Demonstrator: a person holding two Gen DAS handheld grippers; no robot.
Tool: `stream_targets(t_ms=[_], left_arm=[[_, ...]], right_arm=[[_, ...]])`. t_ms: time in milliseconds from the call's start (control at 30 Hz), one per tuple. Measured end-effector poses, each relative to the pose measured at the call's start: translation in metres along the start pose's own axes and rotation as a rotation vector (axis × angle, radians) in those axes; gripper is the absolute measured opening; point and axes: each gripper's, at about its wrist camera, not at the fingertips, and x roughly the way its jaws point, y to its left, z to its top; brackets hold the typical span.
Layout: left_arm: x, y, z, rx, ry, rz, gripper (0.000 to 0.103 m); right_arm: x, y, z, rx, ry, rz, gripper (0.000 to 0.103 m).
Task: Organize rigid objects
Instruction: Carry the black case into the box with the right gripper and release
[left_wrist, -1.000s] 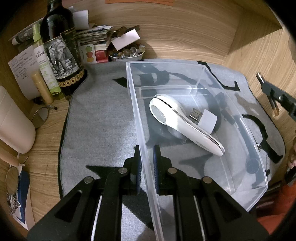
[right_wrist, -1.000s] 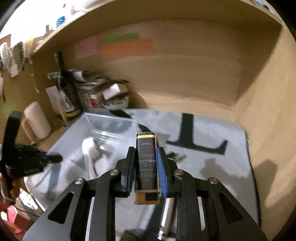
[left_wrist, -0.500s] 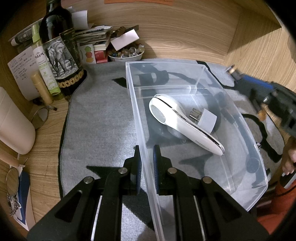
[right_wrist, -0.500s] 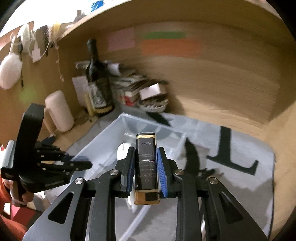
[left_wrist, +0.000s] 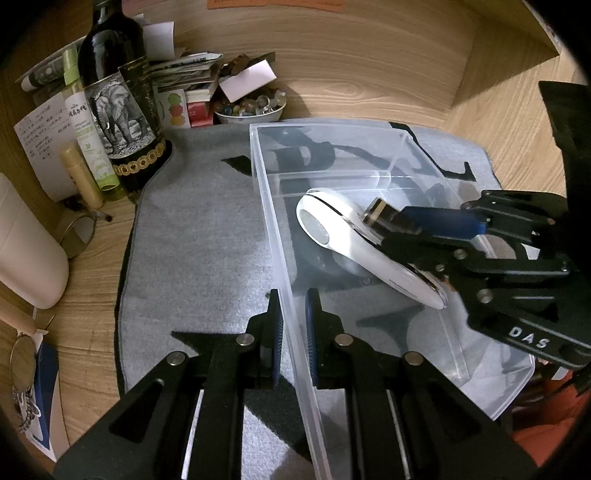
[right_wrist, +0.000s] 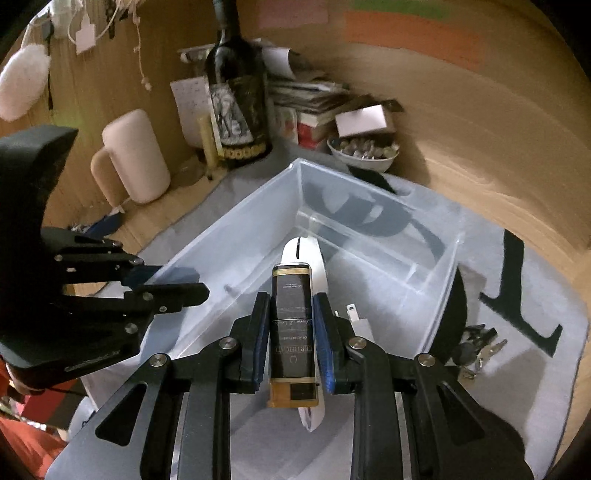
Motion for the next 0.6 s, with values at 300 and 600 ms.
stream_targets(t_ms=[300, 600], left_arm=[[0.0001, 0.0000, 0.0002, -0.001, -0.001, -0.003, 0.011], [0.0002, 0.0003, 0.0004, 0.000, 0.000, -0.003, 0.011]], right_arm=[[0.0087, 0.0028, 0.0027, -0.018, 0.049, 0.011, 0.022], [0.0051, 0.0041, 0.0023, -0.015, 0.036, 0.010, 0.025]])
